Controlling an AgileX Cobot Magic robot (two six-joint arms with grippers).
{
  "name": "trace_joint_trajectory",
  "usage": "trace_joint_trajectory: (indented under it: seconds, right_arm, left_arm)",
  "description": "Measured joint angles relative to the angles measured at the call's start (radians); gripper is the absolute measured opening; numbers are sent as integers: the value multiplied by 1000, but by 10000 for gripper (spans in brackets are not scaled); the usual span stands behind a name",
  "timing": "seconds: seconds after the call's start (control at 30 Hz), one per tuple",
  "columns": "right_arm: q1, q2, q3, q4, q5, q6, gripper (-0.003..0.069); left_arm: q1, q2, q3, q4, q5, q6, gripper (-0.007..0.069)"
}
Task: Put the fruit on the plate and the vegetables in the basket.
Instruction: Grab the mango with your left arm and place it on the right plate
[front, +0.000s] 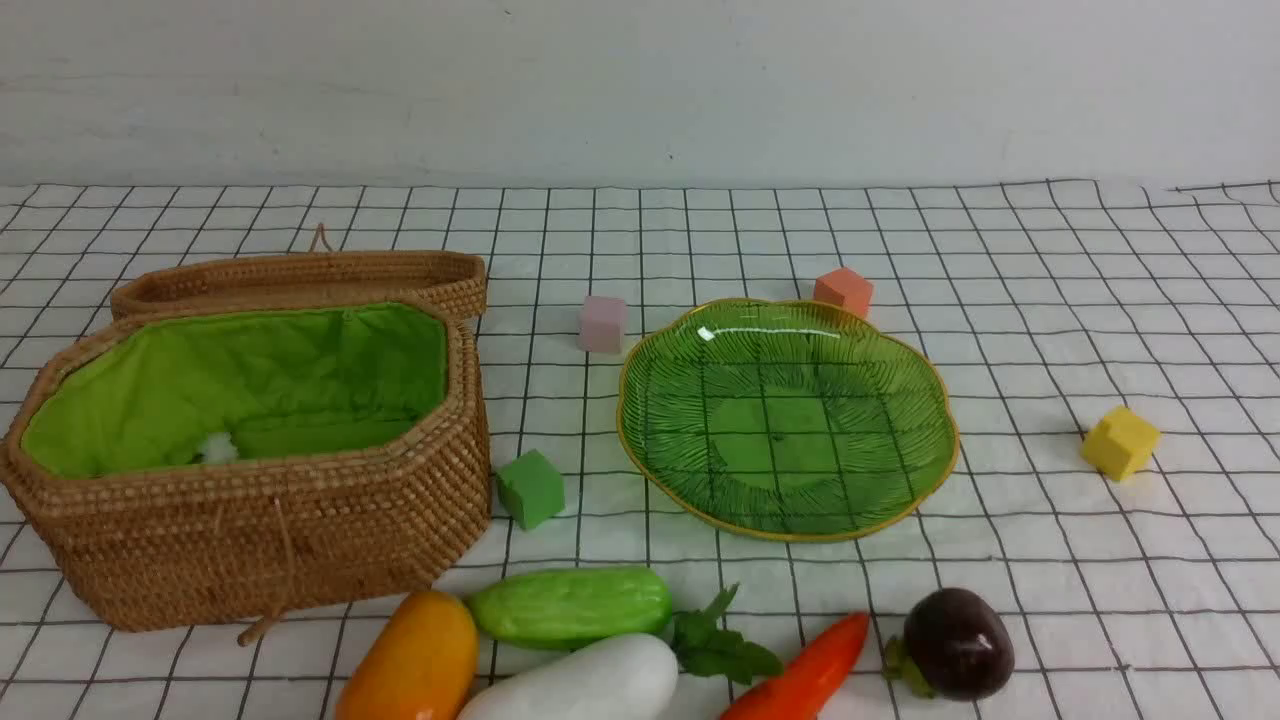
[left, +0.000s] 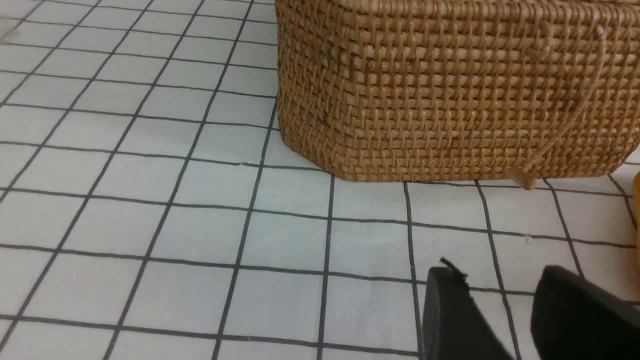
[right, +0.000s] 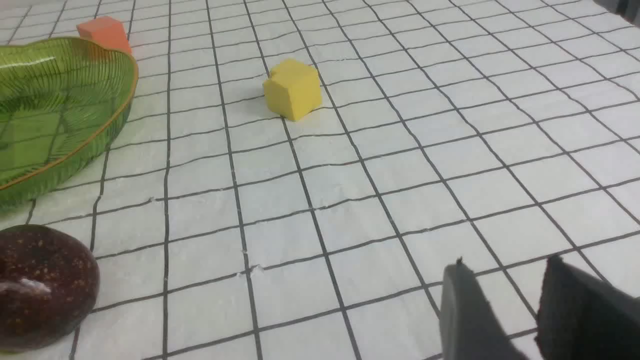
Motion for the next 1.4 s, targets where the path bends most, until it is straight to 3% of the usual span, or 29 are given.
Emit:
trace_joint_trajectory:
  seconds: [0.77,1.1,1.17,1.4]
  right_arm:
    - [0,0,0,0,0,0,238]
    - [0,0,0,0,0,0,238]
    - [0,0,0,0,0,0,238]
    - [0,0,0,0,0,-2,238]
  left_arm:
    - [0,0,0,-5,-53,-1,239]
    - [0,0,0,-284,-504,-39,239]
    - [0,0,-11,-313,-528,-47,239]
    - [0,57,-323,-314,-378,-39,239]
